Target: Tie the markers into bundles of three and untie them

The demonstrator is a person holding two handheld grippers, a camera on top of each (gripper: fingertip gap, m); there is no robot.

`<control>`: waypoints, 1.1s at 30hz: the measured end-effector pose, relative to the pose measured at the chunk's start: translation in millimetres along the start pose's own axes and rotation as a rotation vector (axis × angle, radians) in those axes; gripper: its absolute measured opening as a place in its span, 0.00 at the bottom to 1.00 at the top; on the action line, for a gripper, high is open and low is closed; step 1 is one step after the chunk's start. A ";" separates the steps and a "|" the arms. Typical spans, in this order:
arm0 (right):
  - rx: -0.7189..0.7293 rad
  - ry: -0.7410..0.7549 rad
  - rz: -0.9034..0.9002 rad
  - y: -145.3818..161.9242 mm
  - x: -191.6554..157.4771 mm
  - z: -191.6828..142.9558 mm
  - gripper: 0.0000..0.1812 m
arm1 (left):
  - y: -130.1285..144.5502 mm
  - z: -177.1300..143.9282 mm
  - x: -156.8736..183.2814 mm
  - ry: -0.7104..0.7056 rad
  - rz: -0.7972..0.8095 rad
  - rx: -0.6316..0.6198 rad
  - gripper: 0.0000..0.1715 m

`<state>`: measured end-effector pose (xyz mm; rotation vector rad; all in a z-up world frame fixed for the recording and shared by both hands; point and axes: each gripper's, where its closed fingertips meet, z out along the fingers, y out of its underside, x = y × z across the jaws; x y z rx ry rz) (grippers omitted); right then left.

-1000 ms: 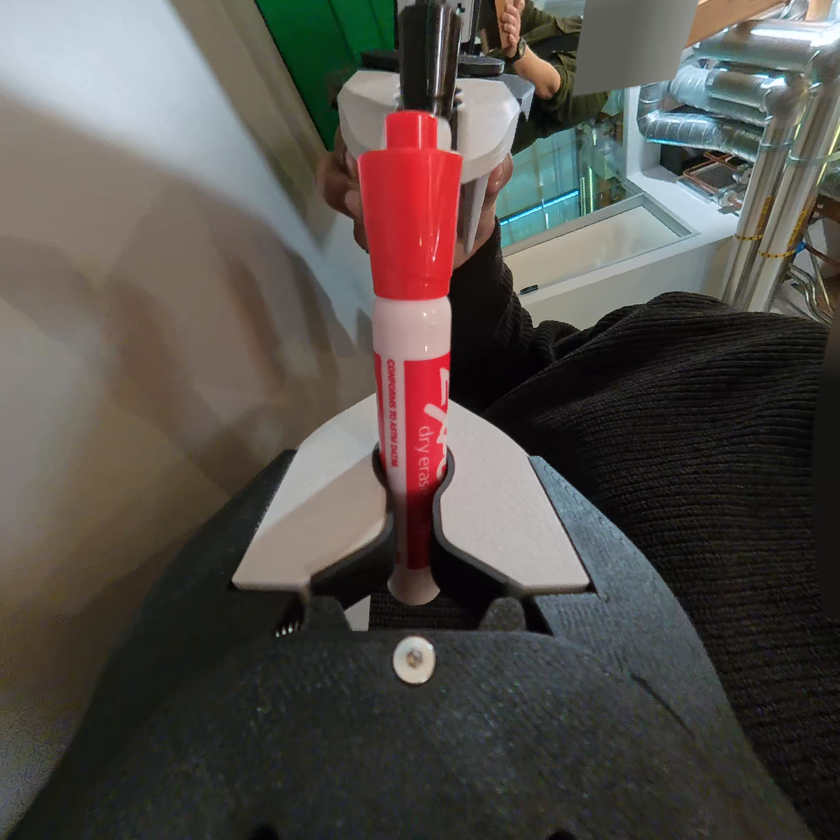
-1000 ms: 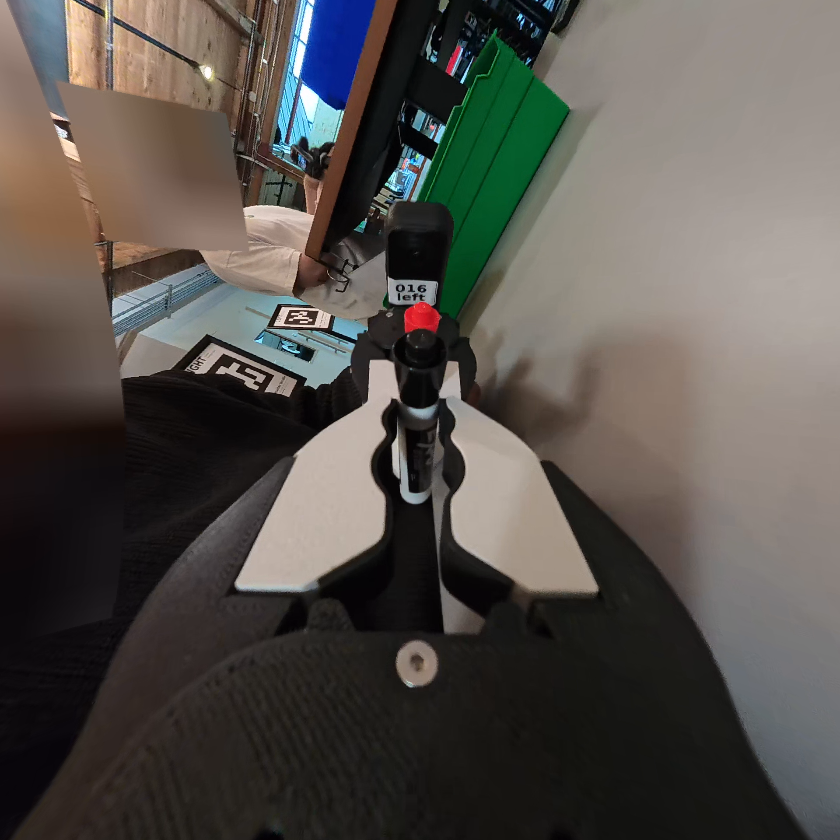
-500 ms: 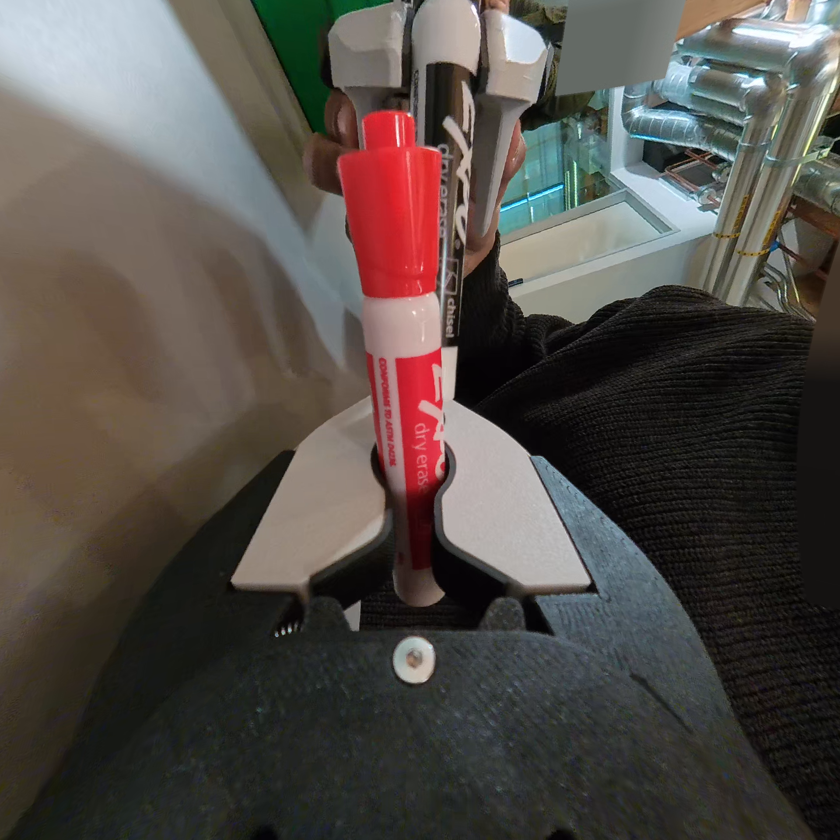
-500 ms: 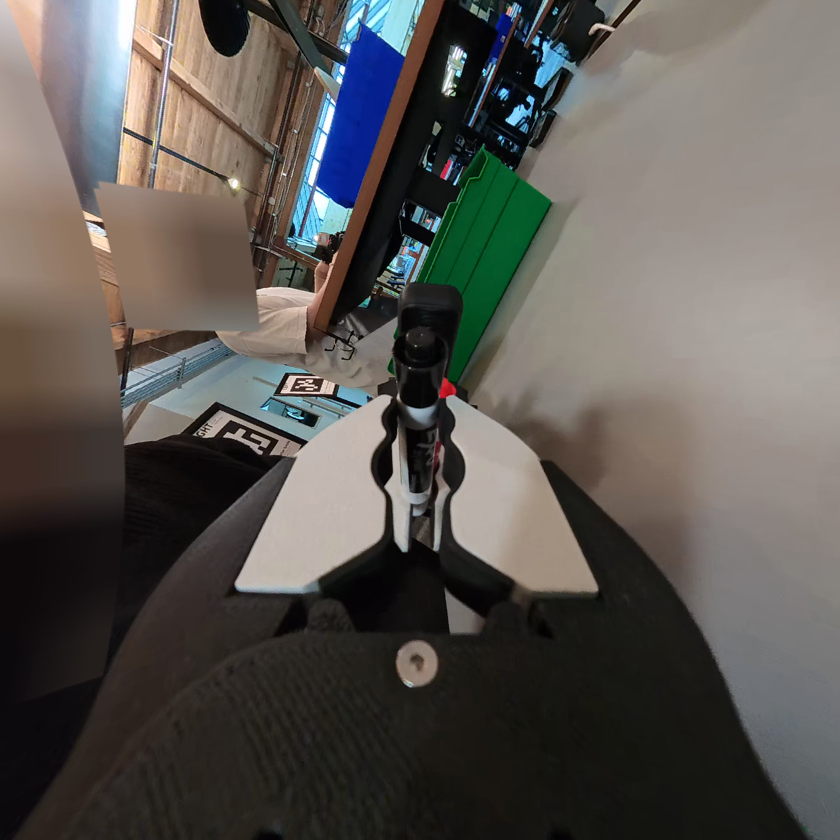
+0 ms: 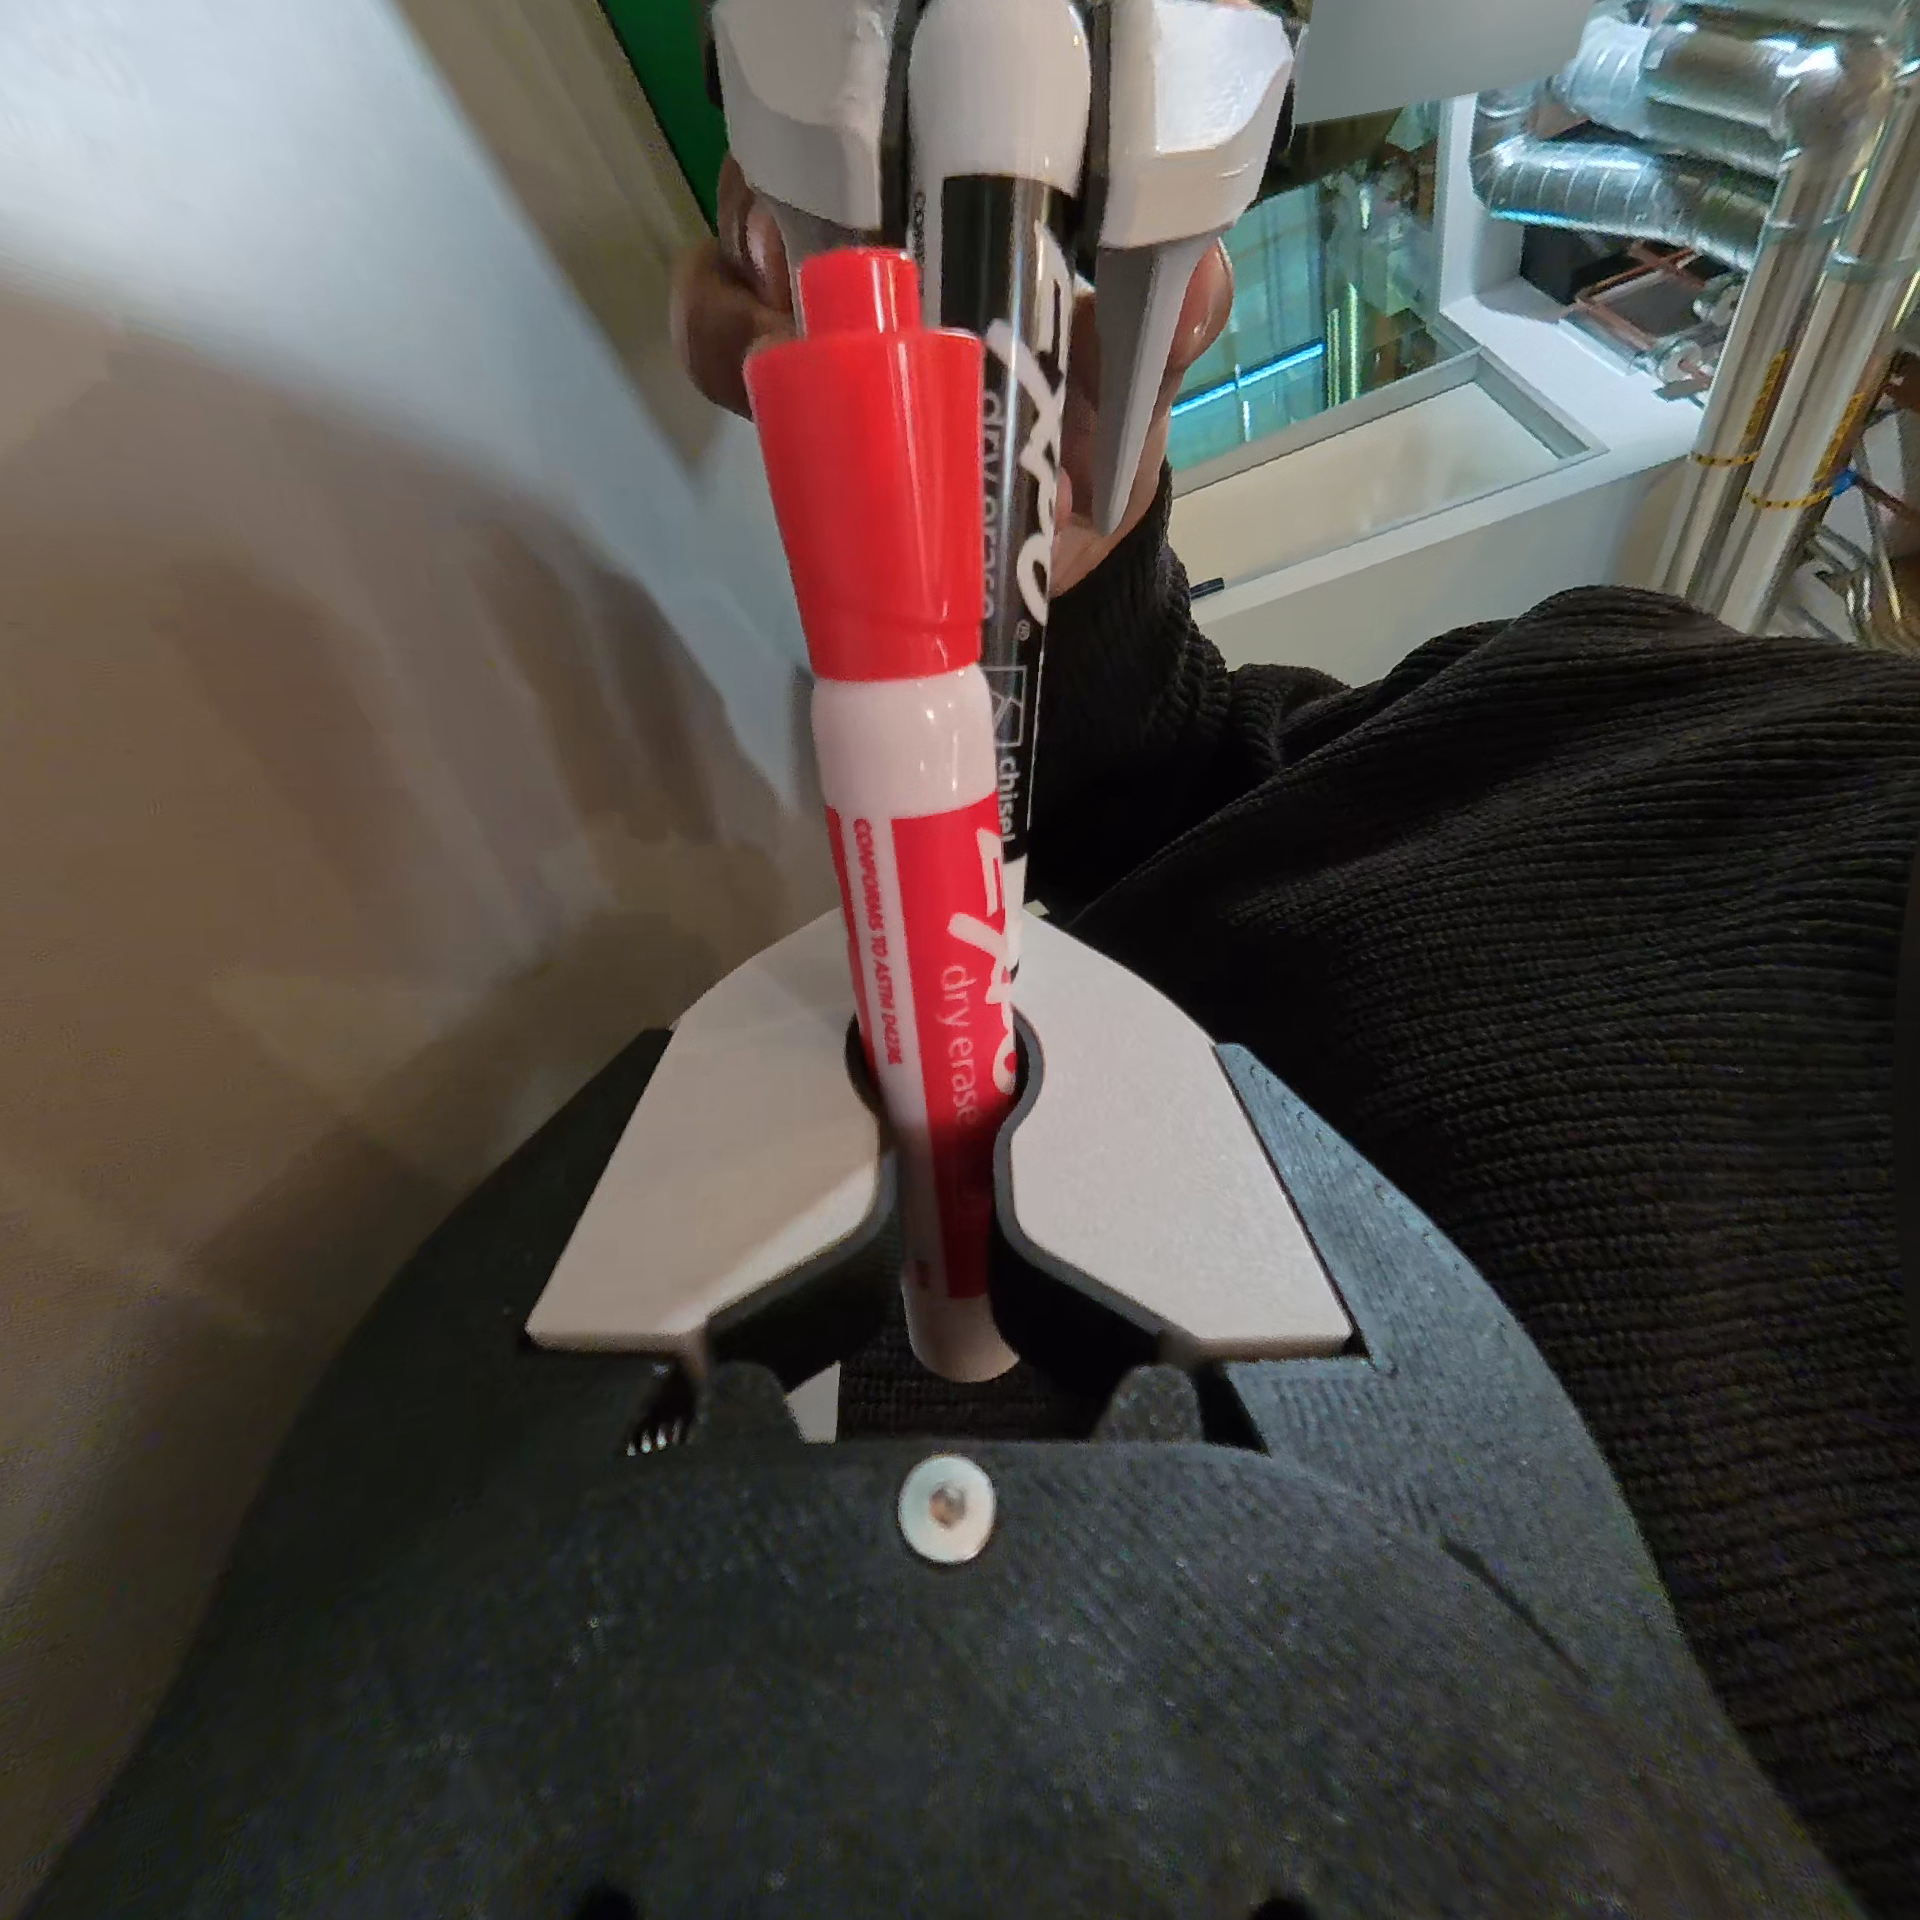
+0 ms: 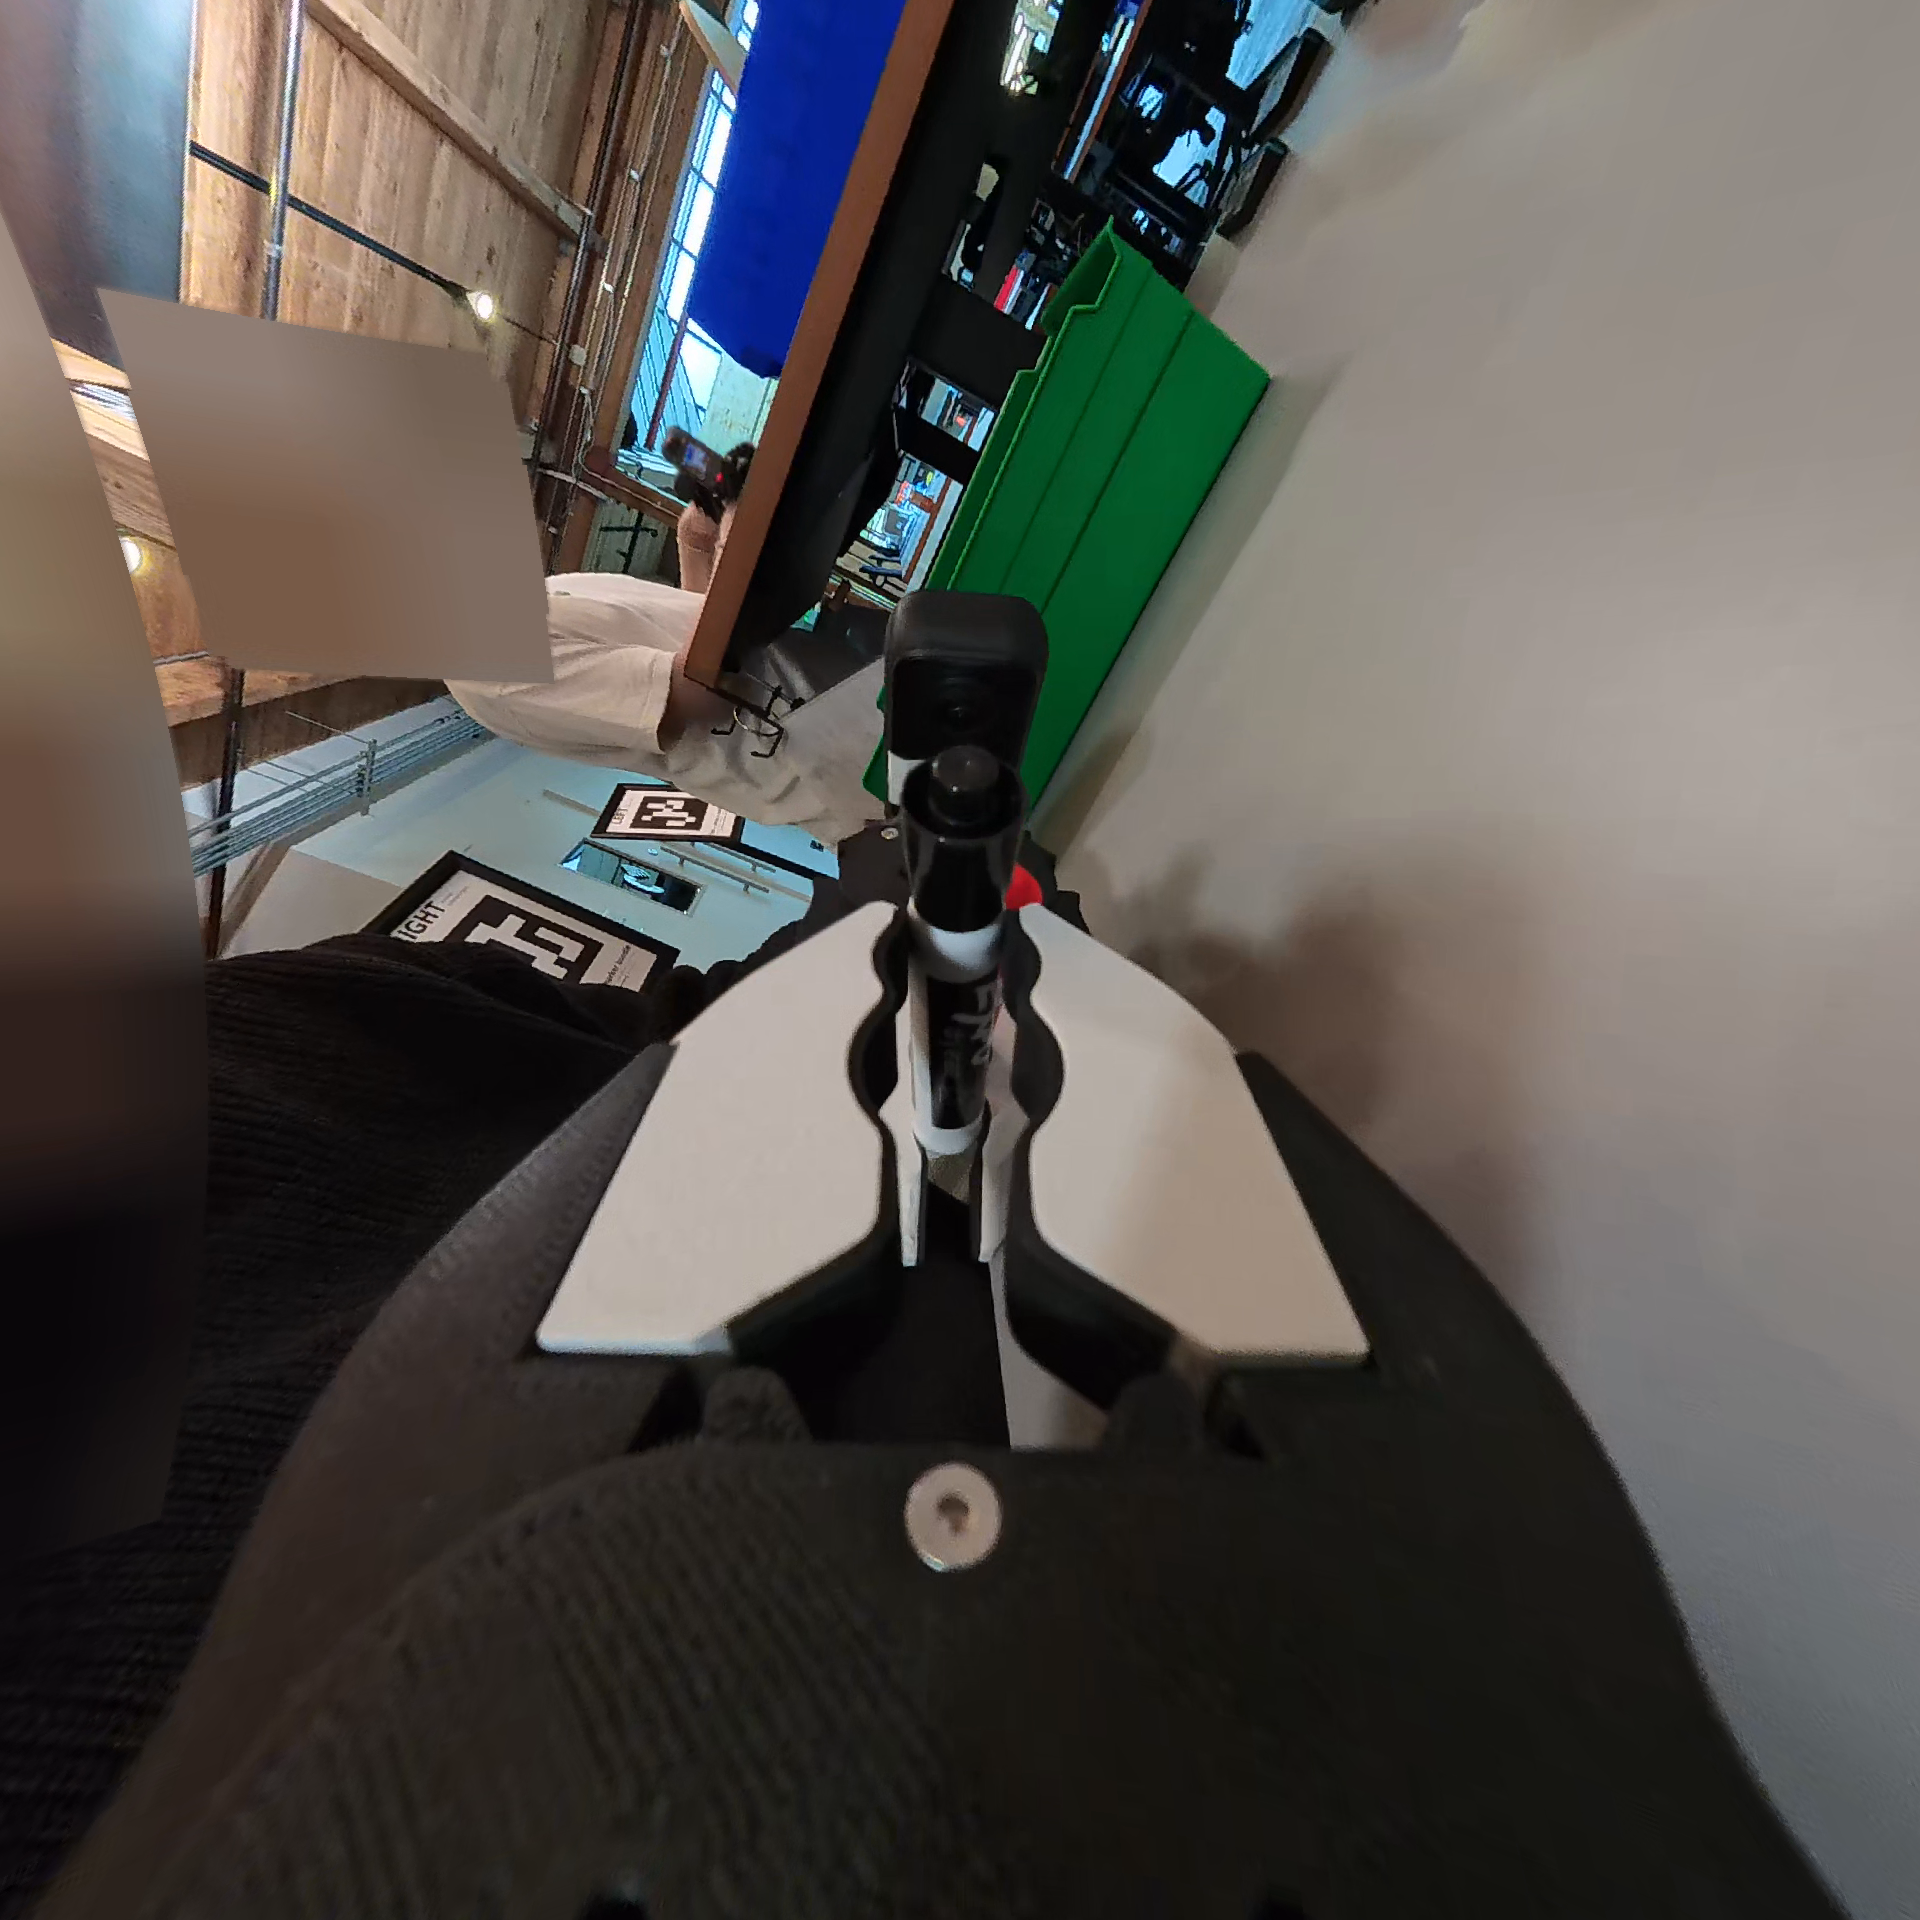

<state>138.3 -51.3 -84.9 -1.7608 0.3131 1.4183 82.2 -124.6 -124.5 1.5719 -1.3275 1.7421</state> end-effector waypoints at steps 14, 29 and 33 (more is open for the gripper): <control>-0.015 0.020 0.082 6.6 11.5 0.9 0.10 | 0.1 1.8 -2.0 -0.005 -0.010 -0.002 0.13; -0.078 -0.027 0.164 30.9 11.3 18.3 0.10 | -5.3 0.8 -4.7 -0.026 -0.004 0.028 0.10; -0.110 -0.013 0.126 37.1 8.9 22.9 0.10 | -7.5 -1.8 -6.0 -0.029 -0.017 0.039 0.09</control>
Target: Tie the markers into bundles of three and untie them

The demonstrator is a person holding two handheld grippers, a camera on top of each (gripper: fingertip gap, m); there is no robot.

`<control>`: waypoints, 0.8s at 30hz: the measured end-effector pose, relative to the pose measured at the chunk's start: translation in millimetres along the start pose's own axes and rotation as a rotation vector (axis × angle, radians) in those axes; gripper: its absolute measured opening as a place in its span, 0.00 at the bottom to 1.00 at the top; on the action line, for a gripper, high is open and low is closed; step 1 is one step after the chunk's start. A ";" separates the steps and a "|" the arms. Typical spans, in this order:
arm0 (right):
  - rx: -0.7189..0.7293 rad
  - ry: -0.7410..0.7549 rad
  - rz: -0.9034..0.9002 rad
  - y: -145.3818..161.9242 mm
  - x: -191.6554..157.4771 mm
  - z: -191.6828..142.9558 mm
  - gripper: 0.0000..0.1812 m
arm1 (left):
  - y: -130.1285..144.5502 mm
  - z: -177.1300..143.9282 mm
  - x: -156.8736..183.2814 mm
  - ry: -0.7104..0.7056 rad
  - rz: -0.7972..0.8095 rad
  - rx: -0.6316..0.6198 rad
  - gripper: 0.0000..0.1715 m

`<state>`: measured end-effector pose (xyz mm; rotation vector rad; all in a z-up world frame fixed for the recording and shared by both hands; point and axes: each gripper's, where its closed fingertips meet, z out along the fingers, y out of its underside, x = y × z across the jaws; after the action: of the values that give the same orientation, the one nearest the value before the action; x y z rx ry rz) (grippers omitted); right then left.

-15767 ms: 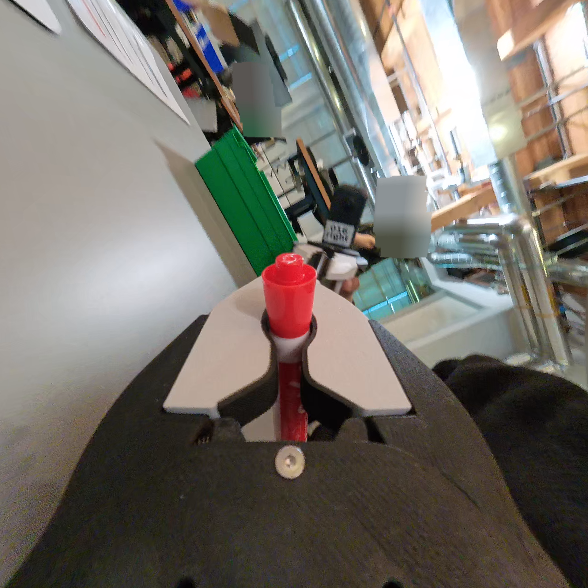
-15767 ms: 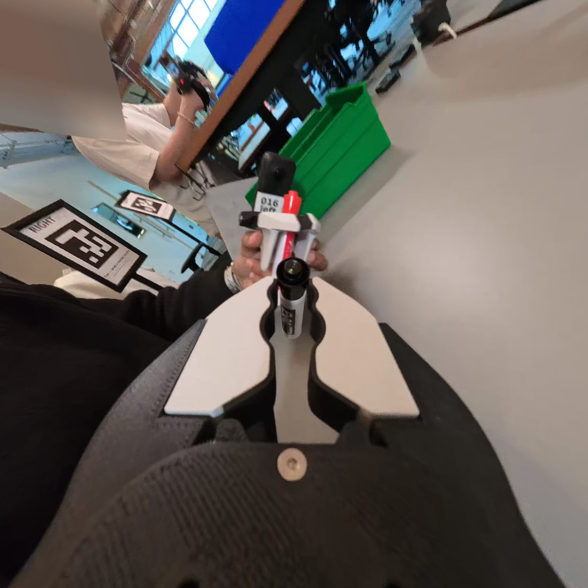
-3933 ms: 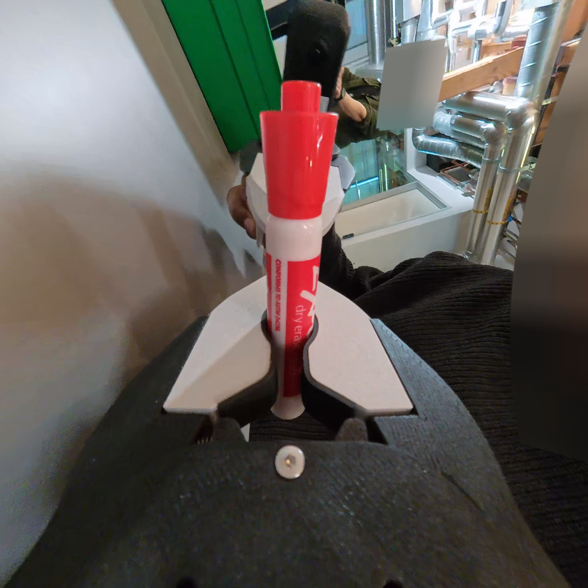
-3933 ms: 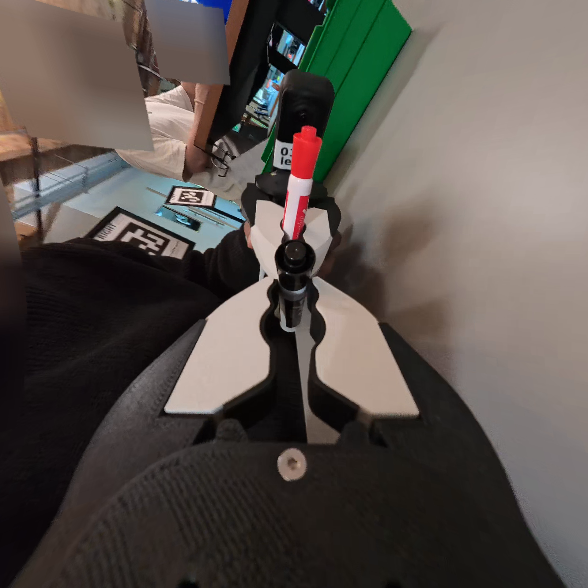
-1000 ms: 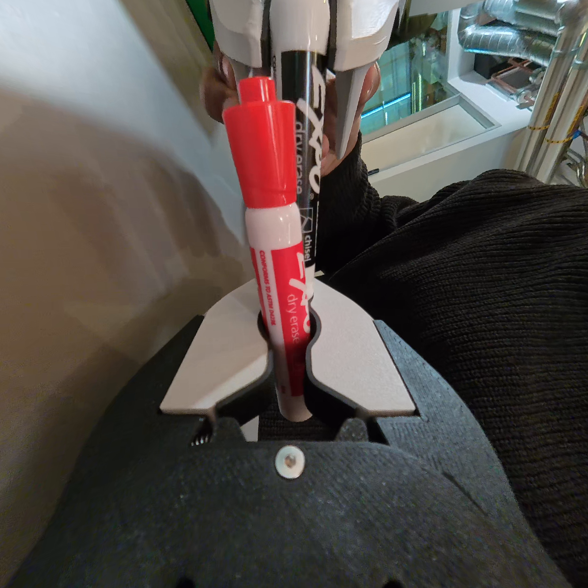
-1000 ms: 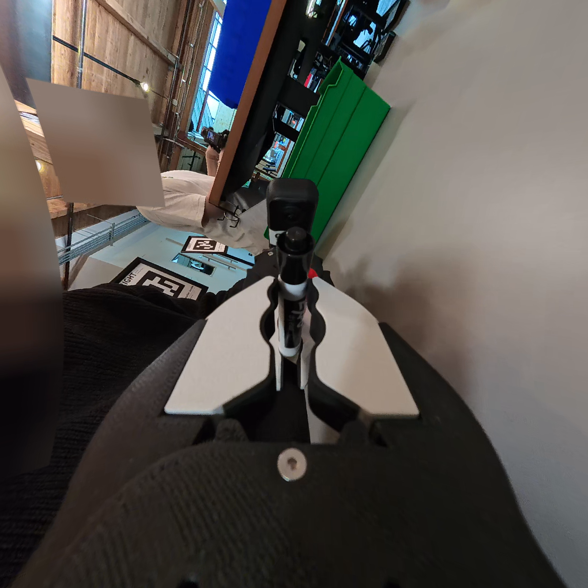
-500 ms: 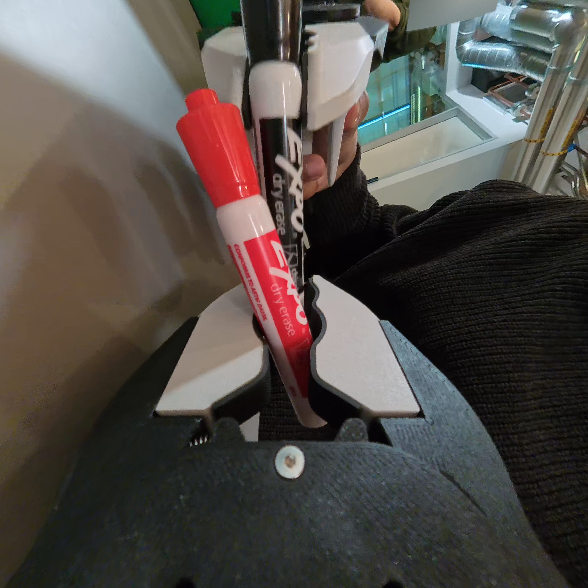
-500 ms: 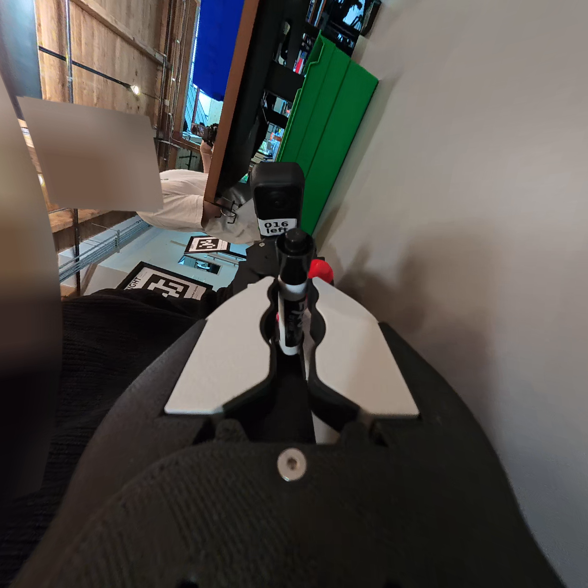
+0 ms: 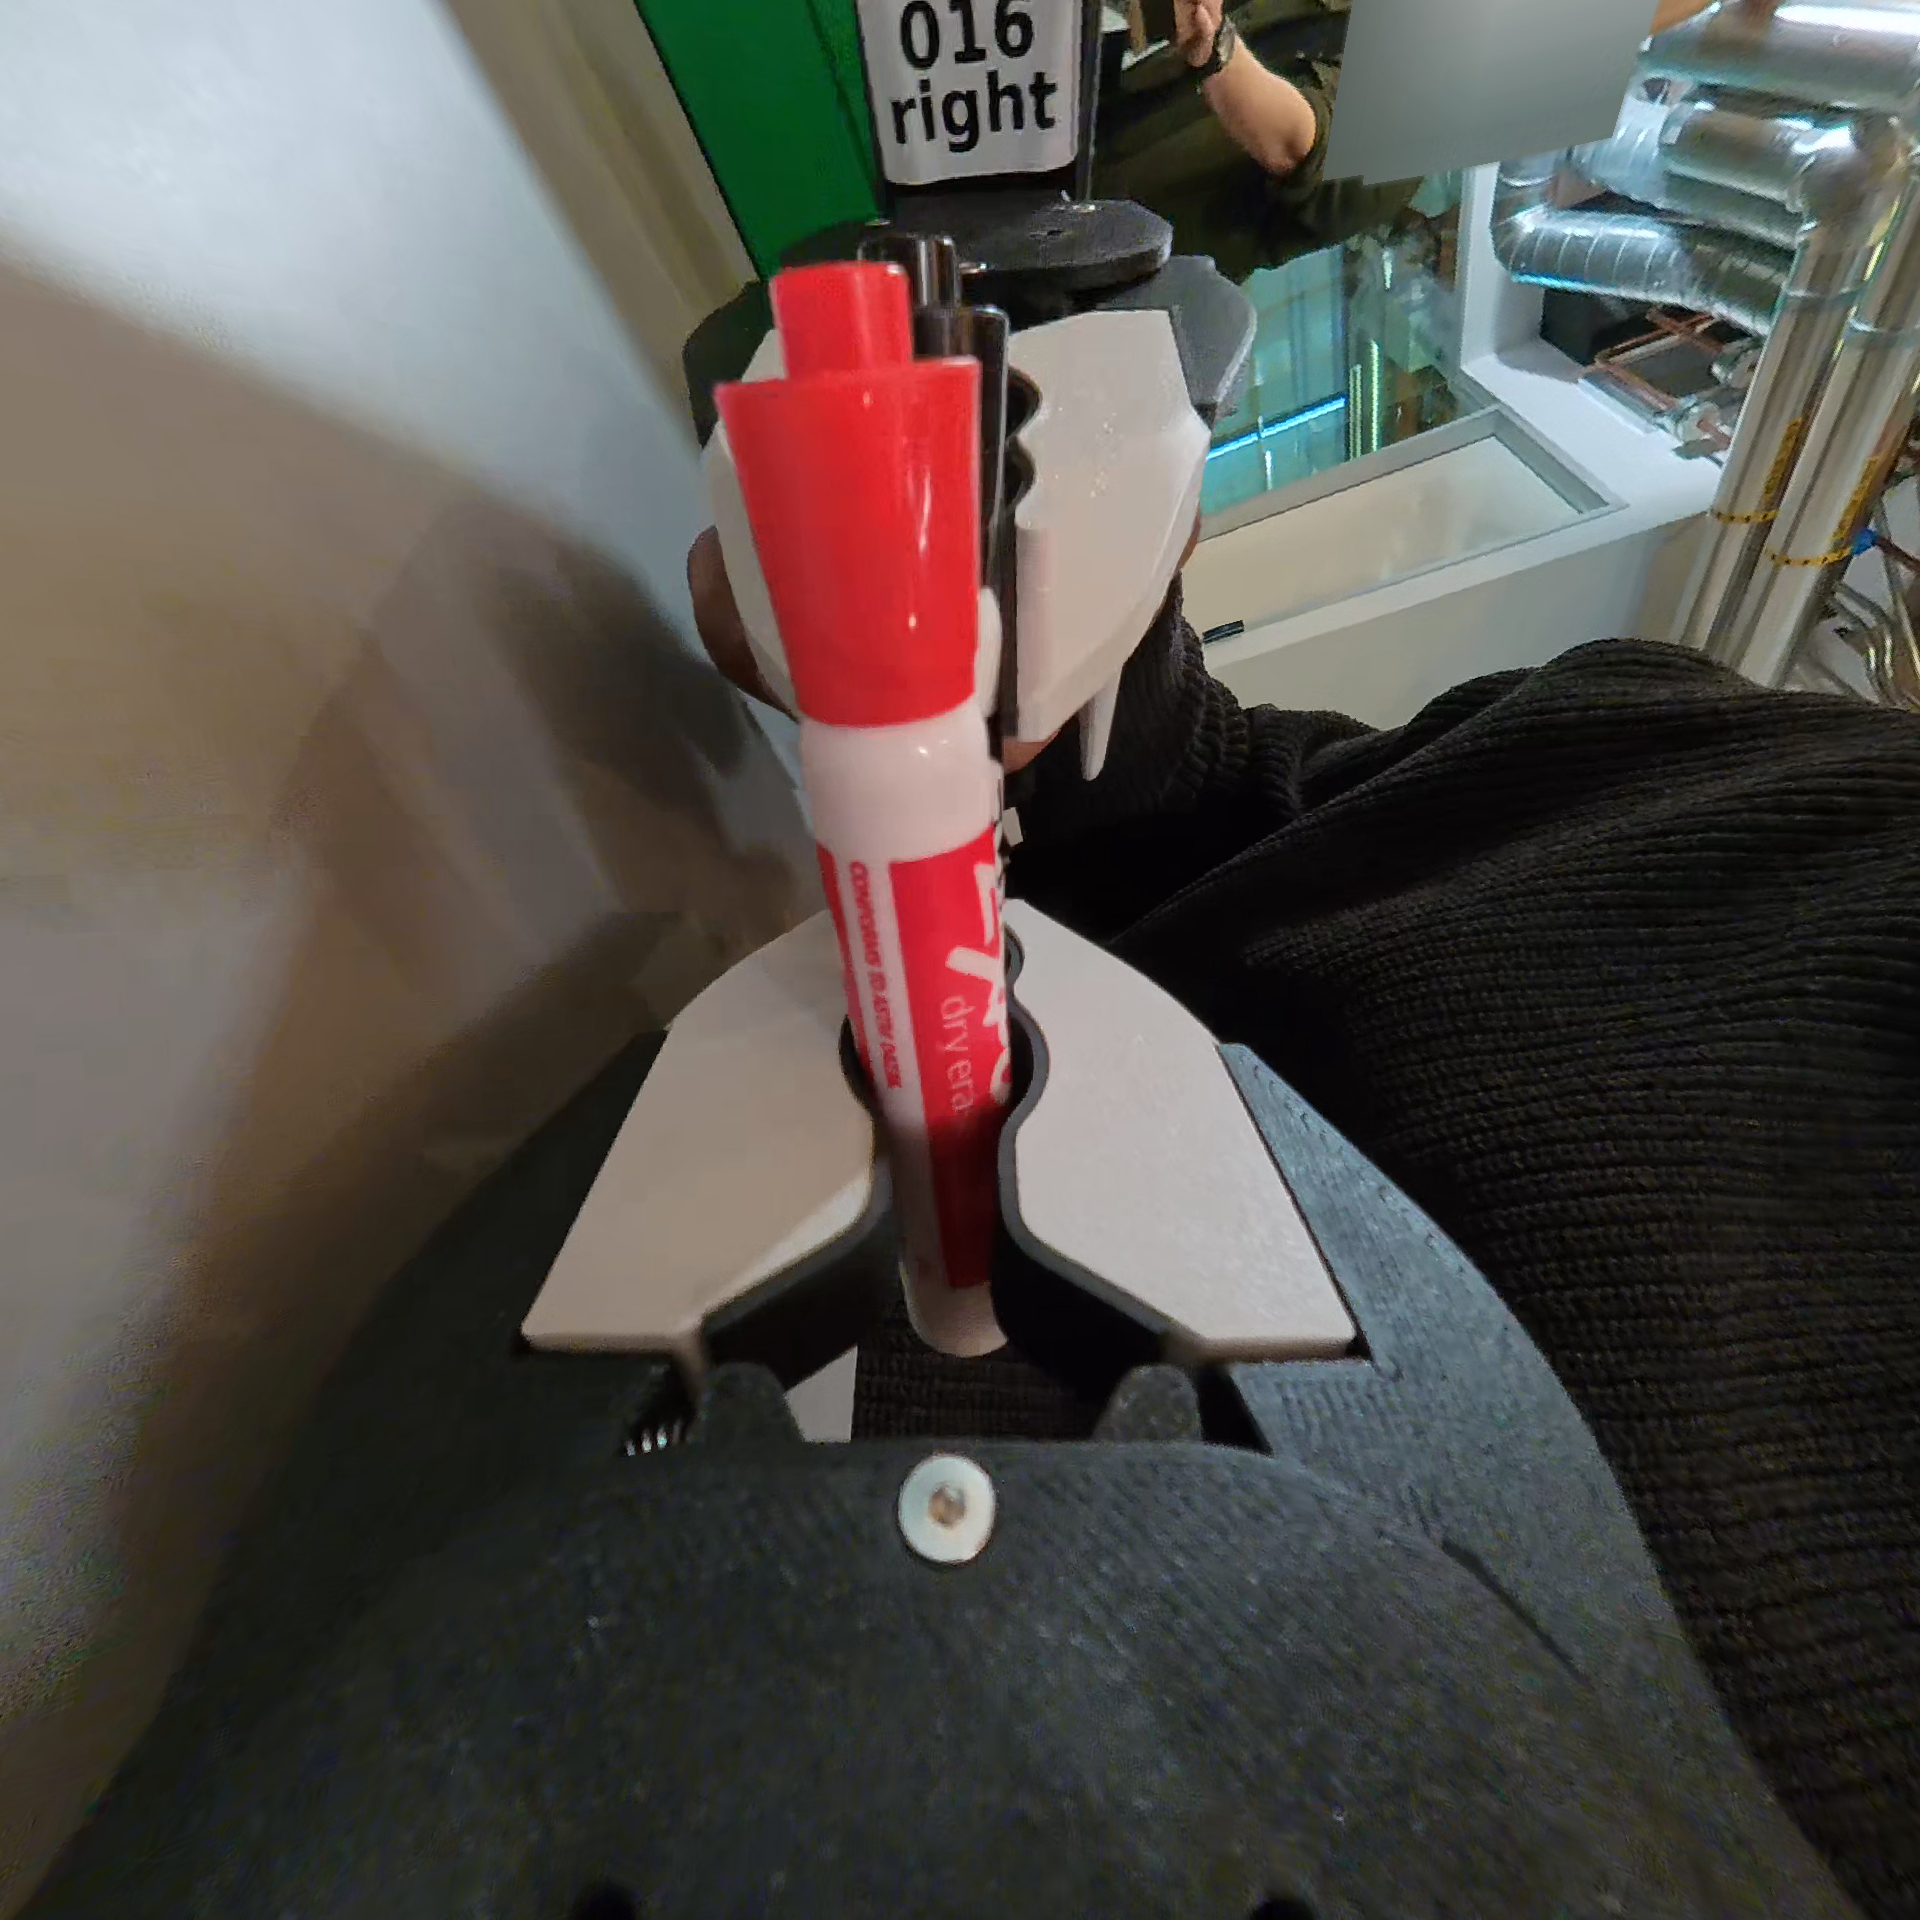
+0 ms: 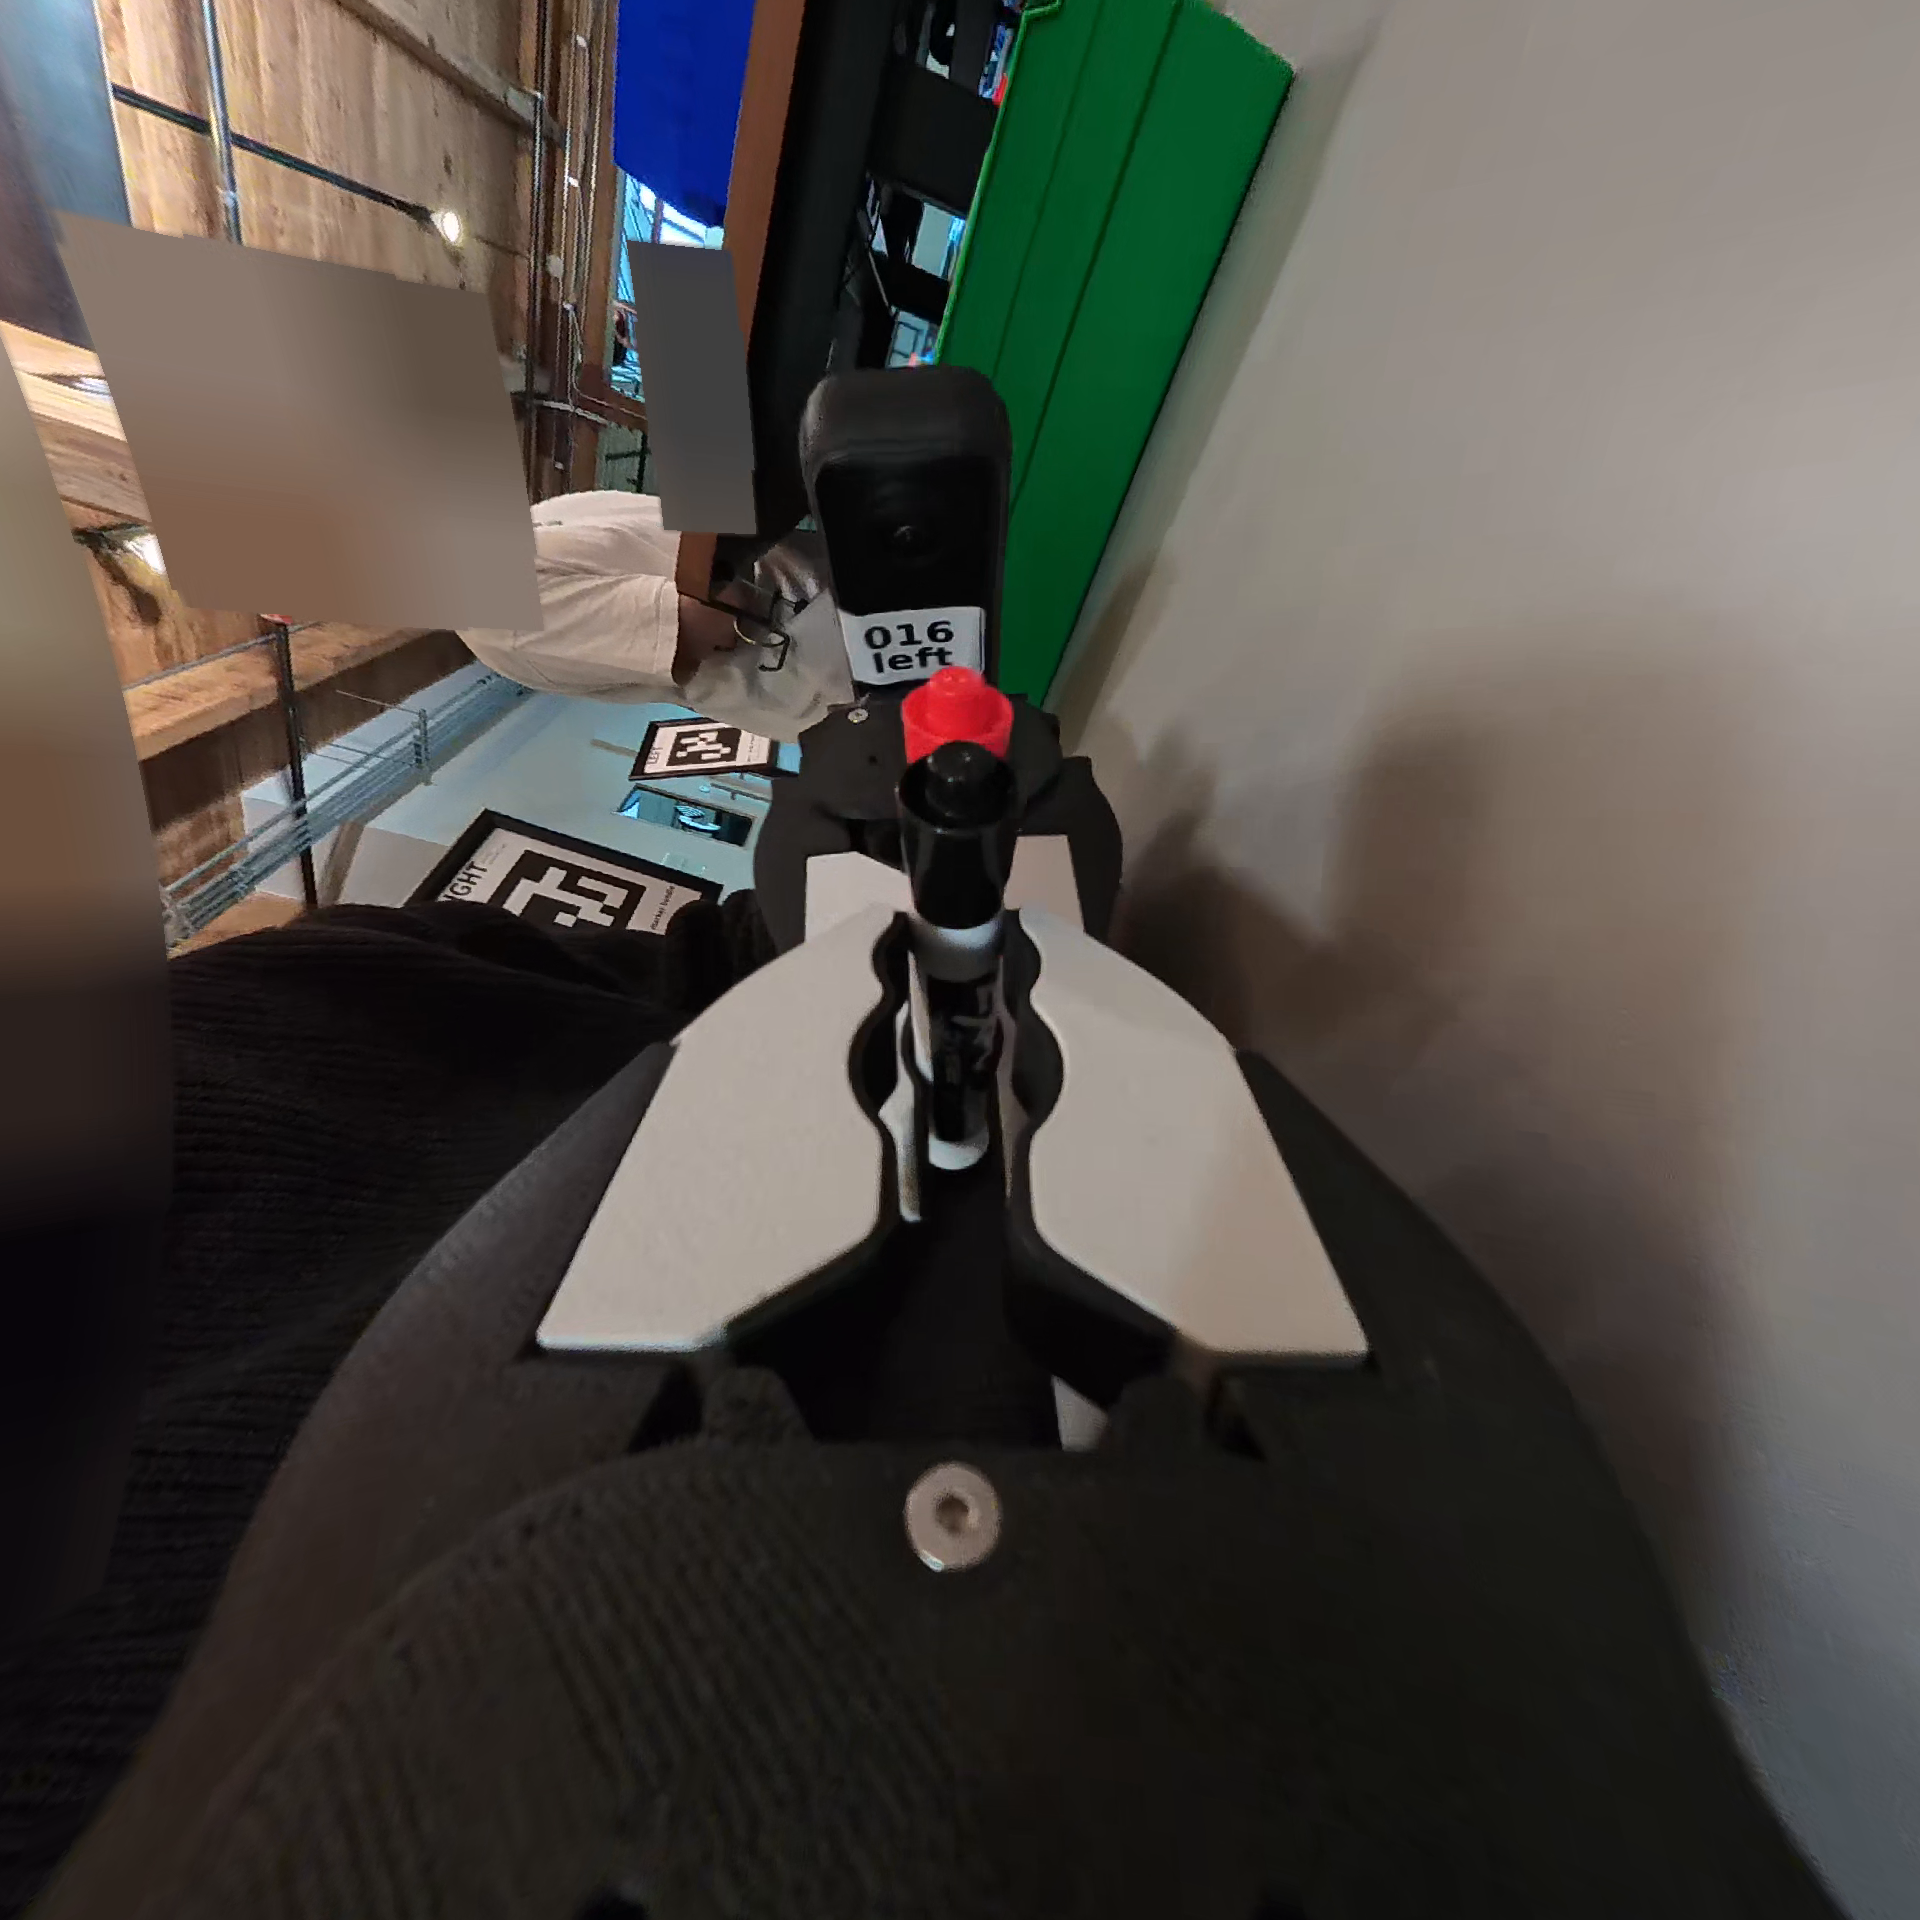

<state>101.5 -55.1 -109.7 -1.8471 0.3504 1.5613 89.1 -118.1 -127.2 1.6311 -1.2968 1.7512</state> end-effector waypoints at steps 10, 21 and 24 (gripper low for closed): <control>0.074 -0.032 0.005 -14.1 -1.7 -8.1 0.18 | -2.9 -0.4 -0.9 0.005 -0.026 0.013 0.09; 0.048 0.052 -0.052 -6.8 5.5 3.1 0.28 | -0.5 2.3 -2.3 0.003 -0.043 0.002 0.09; 0.053 0.059 -0.036 -3.1 8.3 9.2 0.26 | 0.8 4.4 -2.9 -0.001 -0.053 -0.002 0.09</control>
<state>98.4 -45.0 -116.9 -1.8514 0.3801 1.4626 91.4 -121.3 -130.7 1.6506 -1.2437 1.7173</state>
